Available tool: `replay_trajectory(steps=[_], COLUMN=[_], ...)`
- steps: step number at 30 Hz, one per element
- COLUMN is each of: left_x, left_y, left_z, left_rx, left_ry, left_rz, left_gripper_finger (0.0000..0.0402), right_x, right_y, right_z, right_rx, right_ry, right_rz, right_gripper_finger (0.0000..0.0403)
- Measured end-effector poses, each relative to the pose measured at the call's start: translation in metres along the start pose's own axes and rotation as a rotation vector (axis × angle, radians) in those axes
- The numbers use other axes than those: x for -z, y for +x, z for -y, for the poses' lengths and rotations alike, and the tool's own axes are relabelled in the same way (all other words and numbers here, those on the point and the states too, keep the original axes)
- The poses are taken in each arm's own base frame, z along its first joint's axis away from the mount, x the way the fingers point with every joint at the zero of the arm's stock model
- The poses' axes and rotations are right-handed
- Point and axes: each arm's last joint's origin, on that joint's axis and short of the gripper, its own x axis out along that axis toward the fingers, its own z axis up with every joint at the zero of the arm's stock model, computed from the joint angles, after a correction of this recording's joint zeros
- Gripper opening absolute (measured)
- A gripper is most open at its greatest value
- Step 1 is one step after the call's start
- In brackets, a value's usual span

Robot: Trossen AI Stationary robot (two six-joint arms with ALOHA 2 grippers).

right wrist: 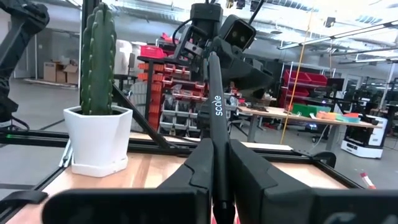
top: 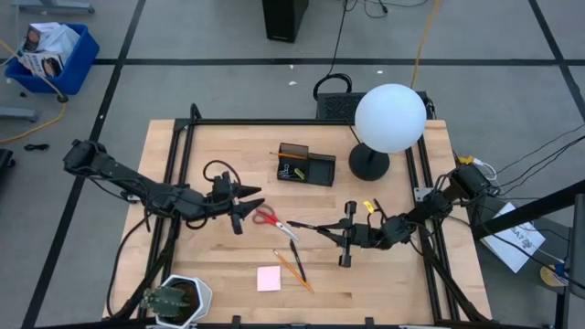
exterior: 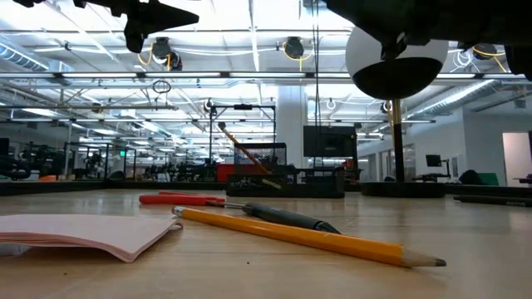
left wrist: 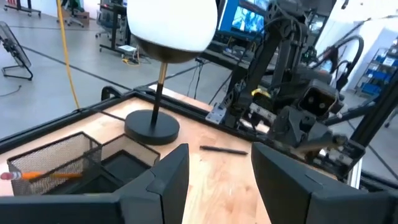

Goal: Pick and place office supplies into organizer
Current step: Put the middle black pen into the black desk organizer

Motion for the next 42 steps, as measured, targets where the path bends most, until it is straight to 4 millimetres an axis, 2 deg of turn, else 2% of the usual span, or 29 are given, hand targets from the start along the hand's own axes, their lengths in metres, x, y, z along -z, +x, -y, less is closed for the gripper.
replay_trajectory(steps=[13, 19, 26, 30, 34, 38, 42], left_x=[-0.004, -0.004, -0.004, -0.004, 0.001, 0.007, 0.010], left_y=[0.001, 0.001, 0.001, 0.001, 0.005, 0.014, 0.020], left_z=[0.000, 0.000, 0.001, 0.001, 0.002, 0.004, 0.005], left_rx=[0.013, 0.013, 0.025, 0.045, 0.039, 0.033, 0.055], left_ry=[-0.015, -0.011, -0.012, -0.019, -0.023, -0.029, -0.021], left_rz=[0.033, 0.033, 0.029, 0.022, 0.009, 0.028, 0.045], left_gripper_finger=[0.0179, 0.0179, 0.0179, 0.0179, 0.0179, 0.0179, 0.0179], right_x=[0.001, -0.001, 0.006, 0.004, -0.002, -0.005, -0.008], right_y=[0.001, 0.009, 0.027, 0.039, 0.054, 0.071, 0.080], right_z=[0.001, 0.016, 0.045, 0.060, 0.066, 0.068, 0.071], right_rx=[0.001, 0.069, 0.052, 0.037, 0.000, 0.013, 0.001], right_ry=[0.038, 0.013, 0.086, 0.110, 0.119, 0.094, 0.083], right_rz=[-0.004, 0.037, 0.040, 0.075, 0.102, 0.054, 0.044], right_gripper_finger=[0.0025, 0.0025, 0.0025, 0.0025, 0.0025, 0.0025, 0.0025])
